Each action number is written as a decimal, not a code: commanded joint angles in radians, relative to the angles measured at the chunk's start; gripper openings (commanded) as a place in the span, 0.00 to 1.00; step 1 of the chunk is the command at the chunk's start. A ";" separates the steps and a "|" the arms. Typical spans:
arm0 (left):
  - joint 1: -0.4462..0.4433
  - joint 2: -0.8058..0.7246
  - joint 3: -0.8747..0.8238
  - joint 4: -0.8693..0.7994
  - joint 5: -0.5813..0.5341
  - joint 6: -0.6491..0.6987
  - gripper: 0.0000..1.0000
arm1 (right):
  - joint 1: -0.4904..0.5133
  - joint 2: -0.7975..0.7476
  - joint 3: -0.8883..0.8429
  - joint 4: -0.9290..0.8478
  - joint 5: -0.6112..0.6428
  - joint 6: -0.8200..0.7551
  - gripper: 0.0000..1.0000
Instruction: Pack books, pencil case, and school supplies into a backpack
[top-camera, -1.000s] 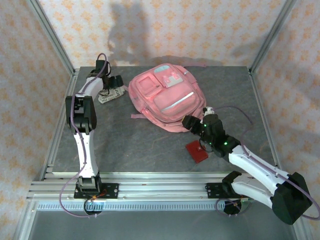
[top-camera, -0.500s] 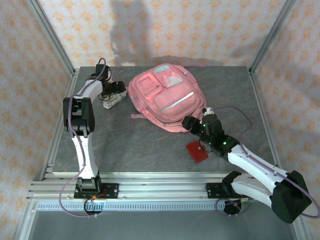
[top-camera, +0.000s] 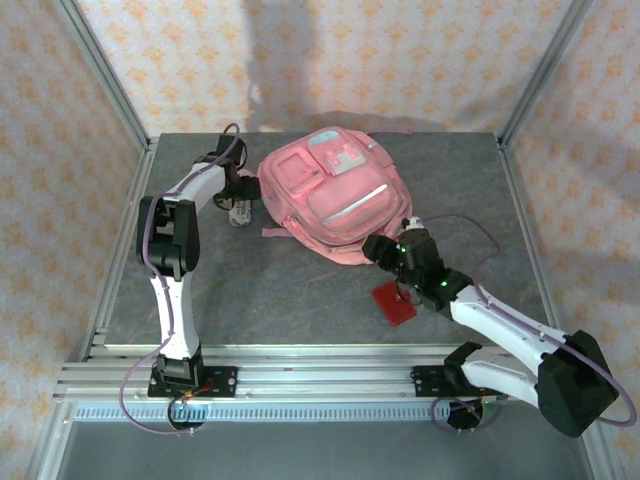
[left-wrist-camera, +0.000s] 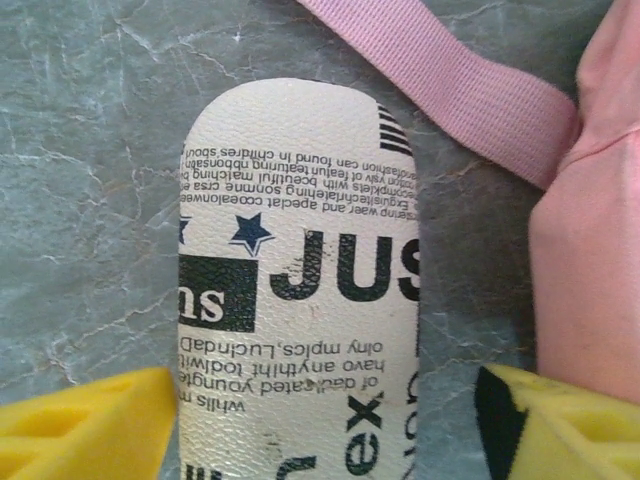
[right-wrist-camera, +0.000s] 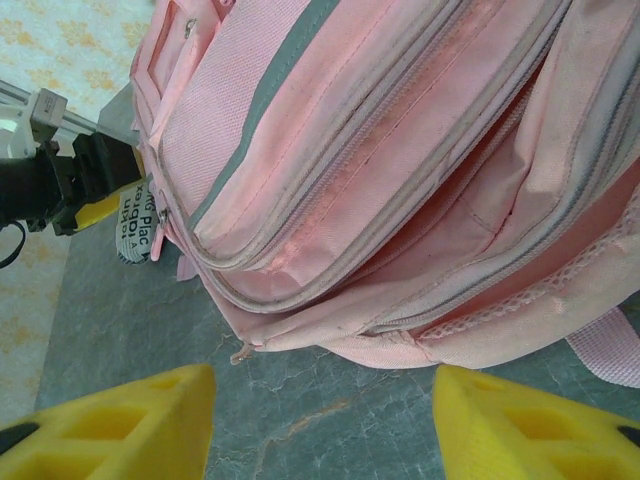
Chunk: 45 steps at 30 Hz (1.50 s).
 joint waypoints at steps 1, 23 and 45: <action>-0.005 0.071 0.047 -0.063 -0.102 0.005 0.71 | 0.007 -0.015 -0.004 -0.001 0.035 0.016 0.59; -0.135 -0.531 -0.380 0.352 0.242 -0.480 0.35 | 0.071 0.044 0.067 0.335 -0.231 -0.070 0.65; -0.140 -0.633 -0.518 0.310 -0.129 -0.493 0.76 | 0.163 0.094 0.054 0.390 -0.110 -0.126 0.68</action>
